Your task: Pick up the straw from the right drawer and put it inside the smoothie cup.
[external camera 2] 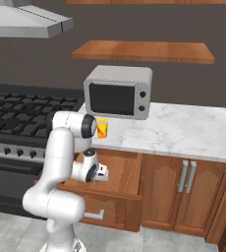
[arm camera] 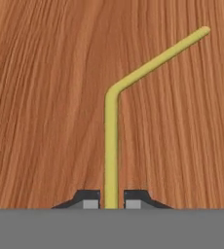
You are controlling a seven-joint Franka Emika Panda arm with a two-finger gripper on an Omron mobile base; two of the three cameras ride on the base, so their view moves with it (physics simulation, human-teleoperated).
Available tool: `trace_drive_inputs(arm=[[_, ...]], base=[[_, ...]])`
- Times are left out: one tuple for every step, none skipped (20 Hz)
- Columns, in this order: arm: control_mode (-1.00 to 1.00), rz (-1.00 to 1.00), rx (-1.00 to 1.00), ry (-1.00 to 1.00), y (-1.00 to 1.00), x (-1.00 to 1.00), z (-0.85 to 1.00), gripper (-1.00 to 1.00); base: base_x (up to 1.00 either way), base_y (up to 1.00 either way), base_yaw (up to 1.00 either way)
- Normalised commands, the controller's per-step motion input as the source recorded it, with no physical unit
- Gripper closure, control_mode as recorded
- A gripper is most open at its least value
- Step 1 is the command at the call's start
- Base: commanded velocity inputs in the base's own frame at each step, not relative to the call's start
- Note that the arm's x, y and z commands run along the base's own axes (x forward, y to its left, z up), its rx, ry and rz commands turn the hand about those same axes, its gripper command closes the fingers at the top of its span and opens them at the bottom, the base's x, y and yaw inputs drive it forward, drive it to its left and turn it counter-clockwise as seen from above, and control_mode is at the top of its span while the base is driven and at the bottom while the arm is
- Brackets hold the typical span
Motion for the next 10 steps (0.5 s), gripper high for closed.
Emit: trace_drive_inputs(arm=[[-1.0, 0.0, 0.02, -0.27, -0.06, -0.38, 0.19, 1.0], [-1.0, 0.0, 0.03, -0.28, -0.06, -0.39, 0.27, 1.0], [-1.0, 0.0, 0.04, -0.27, -0.06, -0.39, 0.39, 1.0], [-1.0, 0.0, 0.05, -0.26, -0.06, -0.36, 0.48, 1.0], [-1.0, 0.0, 0.06, -0.26, -0.05, -0.34, 0.62, 1.0], [-1.0, 0.0, 0.06, -0.26, -0.05, -0.32, 0.67, 1.0], [-1.0, 0.0, 0.07, -0.24, -0.06, -0.28, 0.79, 1.0], [-1.0, 0.0, 0.07, -0.24, -0.06, -0.24, 0.82, 1.0], [-1.0, 0.0, 0.09, -0.22, -0.14, -0.15, 0.9, 1.0], [-1.0, 0.0, 0.08, -0.2, -0.14, -0.1, 0.92, 1.0]], base=[[0.0, 0.0, 0.0], [0.0, 0.0, 0.0], [0.0, 0.0, 0.0], [0.0, 0.0, 0.0], [0.0, 0.0, 0.0], [0.0, 0.0, 0.0], [0.0, 0.0, 0.0], [0.0, 0.0, 0.0], [0.0, 0.0, 0.0], [0.0, 0.0, 0.0]])
